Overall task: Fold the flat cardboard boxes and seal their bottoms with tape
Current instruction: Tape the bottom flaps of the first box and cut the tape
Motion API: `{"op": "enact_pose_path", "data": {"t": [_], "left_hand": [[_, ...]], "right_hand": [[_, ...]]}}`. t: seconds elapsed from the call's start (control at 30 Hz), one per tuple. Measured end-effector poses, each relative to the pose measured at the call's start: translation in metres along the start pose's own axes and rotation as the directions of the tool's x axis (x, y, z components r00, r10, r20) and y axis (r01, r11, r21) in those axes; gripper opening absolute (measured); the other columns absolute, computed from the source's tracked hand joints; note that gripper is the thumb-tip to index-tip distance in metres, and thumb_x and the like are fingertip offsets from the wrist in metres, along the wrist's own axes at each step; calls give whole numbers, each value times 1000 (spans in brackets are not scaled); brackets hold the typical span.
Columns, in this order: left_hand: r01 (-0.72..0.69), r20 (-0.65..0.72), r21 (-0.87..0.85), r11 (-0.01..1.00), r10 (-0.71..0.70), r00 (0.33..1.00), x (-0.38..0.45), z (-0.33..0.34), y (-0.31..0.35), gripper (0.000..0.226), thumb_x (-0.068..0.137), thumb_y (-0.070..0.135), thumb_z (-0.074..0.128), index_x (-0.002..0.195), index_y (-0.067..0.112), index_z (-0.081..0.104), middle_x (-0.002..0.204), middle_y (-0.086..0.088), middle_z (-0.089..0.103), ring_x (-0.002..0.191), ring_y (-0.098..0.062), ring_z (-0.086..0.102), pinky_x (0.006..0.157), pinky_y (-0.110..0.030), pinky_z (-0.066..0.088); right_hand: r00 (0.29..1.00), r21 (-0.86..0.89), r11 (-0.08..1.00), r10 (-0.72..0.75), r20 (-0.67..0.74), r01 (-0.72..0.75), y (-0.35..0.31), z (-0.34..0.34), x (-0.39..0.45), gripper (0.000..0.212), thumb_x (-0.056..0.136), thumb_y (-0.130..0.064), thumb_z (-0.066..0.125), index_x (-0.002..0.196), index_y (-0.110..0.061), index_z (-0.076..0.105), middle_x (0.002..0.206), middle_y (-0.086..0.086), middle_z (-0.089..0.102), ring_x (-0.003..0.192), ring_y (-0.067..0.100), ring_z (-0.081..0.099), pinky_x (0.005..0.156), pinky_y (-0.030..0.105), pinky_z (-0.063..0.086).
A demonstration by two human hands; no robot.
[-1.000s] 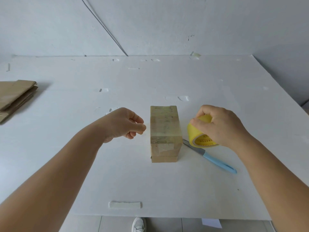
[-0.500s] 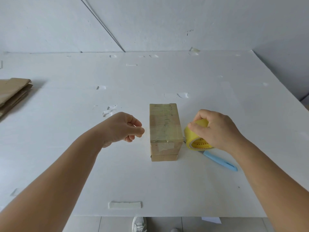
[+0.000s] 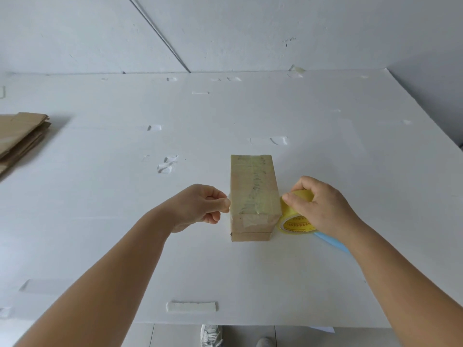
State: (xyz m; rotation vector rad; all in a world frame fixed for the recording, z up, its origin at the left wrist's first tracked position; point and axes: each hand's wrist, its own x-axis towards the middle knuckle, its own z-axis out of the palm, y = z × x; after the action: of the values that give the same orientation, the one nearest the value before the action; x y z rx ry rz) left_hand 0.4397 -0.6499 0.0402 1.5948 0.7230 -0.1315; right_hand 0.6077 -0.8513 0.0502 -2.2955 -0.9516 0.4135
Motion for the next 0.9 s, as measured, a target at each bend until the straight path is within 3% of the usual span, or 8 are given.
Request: {"op": "enact_pose_path", "data": {"t": [0.13,0.3,0.4,0.5,0.6,0.7,0.8,0.9], "left_hand": [[54,40,-96,994,-51,998,7,-3,-2,15,88,18,67,95,8,59,78,-1,69,80,-18,61,83,-36,56],[183,-60,84,980,-179,982,7,-4,-4,68,66,55,72,111,9,51,108,-11,60,95,-20,64,77,-34,58],[121,-153,79,989,-108,982,8,1,-12,42,82,41,72,104,10,54,98,-6,60,85,-17,61,76,-31,56],[85,-352,115,990,-39,935,9,5,-20,11,91,22,59,96,12,59,95,-7,65,82,-18,62,86,-38,54],[-142,-527,-127,982,54,848,-2,24,-15,23,100,23,43,116,16,58,118,-3,63,101,-11,62,94,-34,49],[-350,-453,-227,909,220,864,-27,64,-4,44,102,42,34,140,25,43,138,16,49,125,2,47,103,-19,37],[-370,-406,-192,909,270,873,-31,93,-7,49,103,41,27,151,28,22,147,27,26,131,14,25,95,4,25],[-282,-337,-290,914,178,924,-14,87,-17,51,99,55,27,146,37,35,146,20,40,131,5,37,108,-14,28]], "right_hand": [[1000,-34,999,-3,4,3,-3,2,1,23,83,-45,64,80,-23,59,80,-4,63,81,20,56,79,34,42],[1000,-36,999,26,5,-26,-2,2,1,24,81,-49,63,81,-25,59,83,-3,64,84,21,57,80,35,45],[999,-39,999,37,3,-36,-3,2,1,25,81,-50,63,82,-26,60,85,-3,64,86,22,57,83,37,45],[999,-41,998,43,12,-42,-4,3,2,25,81,-51,62,84,-26,60,86,-3,64,87,21,57,84,37,45],[999,-43,998,53,8,-52,-4,3,1,26,81,-52,62,84,-26,60,85,-3,64,87,21,57,83,36,45],[998,-49,997,63,16,-62,-4,3,1,27,82,-52,61,87,-26,60,87,-4,64,87,21,57,85,37,44],[997,-53,996,69,22,-68,-6,4,0,28,83,-53,59,88,-25,60,87,-4,64,88,20,56,85,37,44],[997,-58,995,78,8,-78,-7,4,0,28,84,-52,59,90,-25,59,89,-3,63,89,20,56,87,37,43]]}}
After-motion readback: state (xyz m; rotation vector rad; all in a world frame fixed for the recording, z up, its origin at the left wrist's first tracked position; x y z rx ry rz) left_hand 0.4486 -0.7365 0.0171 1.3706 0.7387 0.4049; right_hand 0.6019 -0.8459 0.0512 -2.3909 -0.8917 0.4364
